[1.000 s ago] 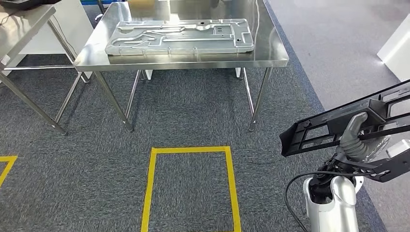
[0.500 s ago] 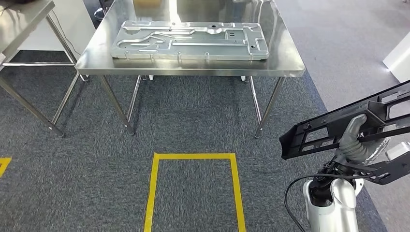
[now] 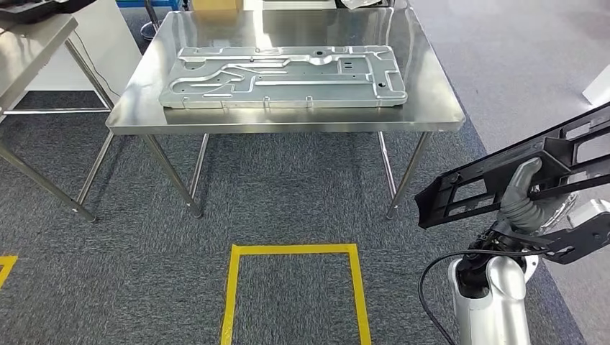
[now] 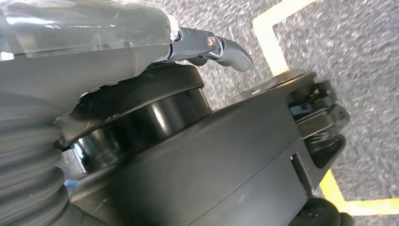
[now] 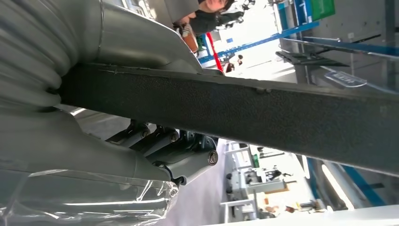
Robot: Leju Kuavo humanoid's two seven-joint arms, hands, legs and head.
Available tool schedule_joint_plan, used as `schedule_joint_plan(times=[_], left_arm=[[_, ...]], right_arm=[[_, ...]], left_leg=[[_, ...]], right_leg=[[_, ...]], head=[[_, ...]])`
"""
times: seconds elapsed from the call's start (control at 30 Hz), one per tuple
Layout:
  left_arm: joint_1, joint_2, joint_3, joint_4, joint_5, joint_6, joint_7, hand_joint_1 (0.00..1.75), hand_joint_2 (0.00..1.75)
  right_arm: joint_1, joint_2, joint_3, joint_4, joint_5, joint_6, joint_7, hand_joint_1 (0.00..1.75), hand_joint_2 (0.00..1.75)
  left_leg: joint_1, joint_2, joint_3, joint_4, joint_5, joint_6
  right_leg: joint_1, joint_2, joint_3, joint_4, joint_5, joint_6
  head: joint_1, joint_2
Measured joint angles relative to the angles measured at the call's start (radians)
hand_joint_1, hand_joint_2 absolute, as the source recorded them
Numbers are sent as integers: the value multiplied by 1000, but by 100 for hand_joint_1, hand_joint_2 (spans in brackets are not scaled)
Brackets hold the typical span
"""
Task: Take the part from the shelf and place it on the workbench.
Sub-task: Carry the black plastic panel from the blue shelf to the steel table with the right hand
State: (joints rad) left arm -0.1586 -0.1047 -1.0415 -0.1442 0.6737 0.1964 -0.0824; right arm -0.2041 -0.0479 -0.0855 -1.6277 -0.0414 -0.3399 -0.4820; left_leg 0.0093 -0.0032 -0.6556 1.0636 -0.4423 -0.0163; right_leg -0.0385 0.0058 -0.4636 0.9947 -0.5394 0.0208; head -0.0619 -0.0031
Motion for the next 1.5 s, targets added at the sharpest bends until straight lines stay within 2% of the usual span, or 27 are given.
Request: schedule_joint_plan(times=[0.03,0.07,0.13,0.17,0.23,0.3,0.37,0.4,0.43,0.5,0.57,0.63,0.7,0.73,0.8,0.87,0.9,0.93,1.0,1.07,1.2,1.27,1.33,1.37,1.4,1.43,1.5], left_arm=[[1,1,0,0,2,-1,1,0,175],[1,1,0,0,3,-1,1,0,175],[-2,2,1,0,9,1,-1,0,175],[-3,1,2,0,12,3,-2,0,175],[-3,1,3,0,21,9,-7,0,175],[-2,1,4,0,30,14,-13,0,175],[2,1,8,0,40,17,-21,0,175],[4,1,11,0,47,19,-25,0,175],[6,2,15,0,52,20,-30,0,175],[8,3,22,0,56,21,-36,0,175],[8,5,26,0,53,19,-37,0,175],[7,9,27,0,51,17,-36,0,175],[6,13,27,0,48,17,-33,0,175],[6,15,27,0,45,17,-28,0,175],[7,18,28,0,40,17,-13,0,175],[9,24,28,0,40,15,-2,0,175],[10,27,29,0,41,14,2,0,175],[11,28,29,0,41,13,5,0,175],[15,30,29,0,42,13,10,0,175],[18,31,29,0,45,12,12,0,175],[18,27,30,-1,57,10,7,0,175],[19,21,30,-2,58,9,-1,0,175],[21,16,29,-2,52,8,-8,0,175],[22,13,27,-2,47,6,-10,0,175],[23,11,26,-2,41,5,-12,0,175],[24,8,24,-2,37,5,-15,0,175],[25,3,20,-2,29,4,-18,0,175]], right_arm=[[0,0,0,-1,5,0,2,175,175],[0,0,1,-2,9,0,6,175,175],[-6,-1,1,-4,15,2,14,175,175],[-11,-2,1,-4,17,4,18,175,175],[-23,-5,2,-3,20,9,22,175,175],[-29,-9,2,1,20,14,24,175,175],[-30,-13,3,6,20,17,26,175,175],[-30,-14,4,8,21,17,27,175,175],[-30,-17,5,8,21,15,28,175,175],[-34,-24,9,9,23,8,33,175,175],[-39,-29,13,10,26,2,40,175,175],[-46,-32,17,10,28,1,44,175,175],[-54,-34,21,9,33,1,47,175,175],[-57,-35,23,10,37,0,48,175,175],[-67,-35,31,16,48,-3,51,175,175],[-81,-36,41,35,64,-9,52,175,175],[-89,-36,46,49,71,-12,52,175,175],[-97,-36,52,61,78,-15,52,175,175],[-113,-36,65,84,90,-17,53,175,175],[-135,-36,81,112,101,-17,53,175,175],[-183,-36,124,174,110,-3,51,175,175],[-216,-36,149,211,114,6,52,175,175],[-242,-36,173,244,120,5,57,175,175],[-250,-36,182,257,122,4,61,175,175],[-256,-37,190,267,124,2,66,175,175],[-261,-37,195,276,125,2,70,175,175],[-272,-41,203,290,125,2,74,175,175]], left_leg=[[-2,2,2,-22,34,6],[-5,3,3,-26,44,15],[-8,2,15,-29,34,35],[-7,0,25,-37,31,42],[-7,-1,53,-53,21,56],[-12,-3,76,-59,4,66],[-18,-8,103,-59,-18,71],[-22,-10,120,-59,-30,73],[-26,-11,137,-59,-42,74],[-32,-14,163,-60,-67,72],[-35,-15,176,-61,-83,64],[-38,-15,180,-53,-81,53],[-38,-13,158,3,-70,40],[-36,-12,129,54,-75,34],[-22,-10,49,169,-120,19],[-8,-7,-11,220,-163,5],[-2,-6,-20,203,-156,-2],[3,-5,-14,160,-125,-7],[11,-2,15,33,-24,-15],[10,-1,29,-39,31,-8],[6,-4,38,-47,32,22],[7,-3,51,-54,27,34],[4,-3,60,-54,17,42],[2,-4,65,-54,11,45],[0,-6,73,-53,4,46],[-2,-10,83,-51,-4,47],[-6,-14,103,-51,-21,44]], right_leg=[[0,1,6,-2,-9,8],[0,2,12,-2,-14,17],[-1,1,8,16,-6,33],[-2,0,-8,52,10,38],[-2,-2,-83,169,24,41],[3,-3,-172,274,-26,39],[10,-3,-226,293,-82,33],[14,-3,-234,265,-79,27],[20,-3,-232,215,-48,18],[34,-3,-217,96,75,-6],[43,-1,-208,33,155,-21],[42,1,-196,20,157,-26],[35,1,-169,4,150,-34],[31,0,-155,-3,144,-37],[27,-1,-135,-8,129,-40],[22,0,-118,-7,113,-35],[19,1,-108,-6,103,-31],[15,1,-97,-4,94,-26],[9,2,-78,4,73,-13],[8,4,-73,10,58,2],[4,1,-74,24,36,26],[4,-3,-120,113,-3,30],[7,-4,-208,250,-42,31],[8,-4,-244,293,-42,30],[9,-4,-262,300,-21,28],[10,-4,-259,264,21,23],[17,-6,-217,134,114,8]], head=[[0,0],[0,0],[-1,0],[0,0],[0,0],[0,0],[0,0],[0,0],[0,0],[0,0],[2,0],[6,0],[5,0],[5,0],[5,0],[5,0],[5,0],[5,0],[5,0],[5,0],[5,0],[5,0],[5,0],[5,0],[5,0],[5,0],[5,0]])
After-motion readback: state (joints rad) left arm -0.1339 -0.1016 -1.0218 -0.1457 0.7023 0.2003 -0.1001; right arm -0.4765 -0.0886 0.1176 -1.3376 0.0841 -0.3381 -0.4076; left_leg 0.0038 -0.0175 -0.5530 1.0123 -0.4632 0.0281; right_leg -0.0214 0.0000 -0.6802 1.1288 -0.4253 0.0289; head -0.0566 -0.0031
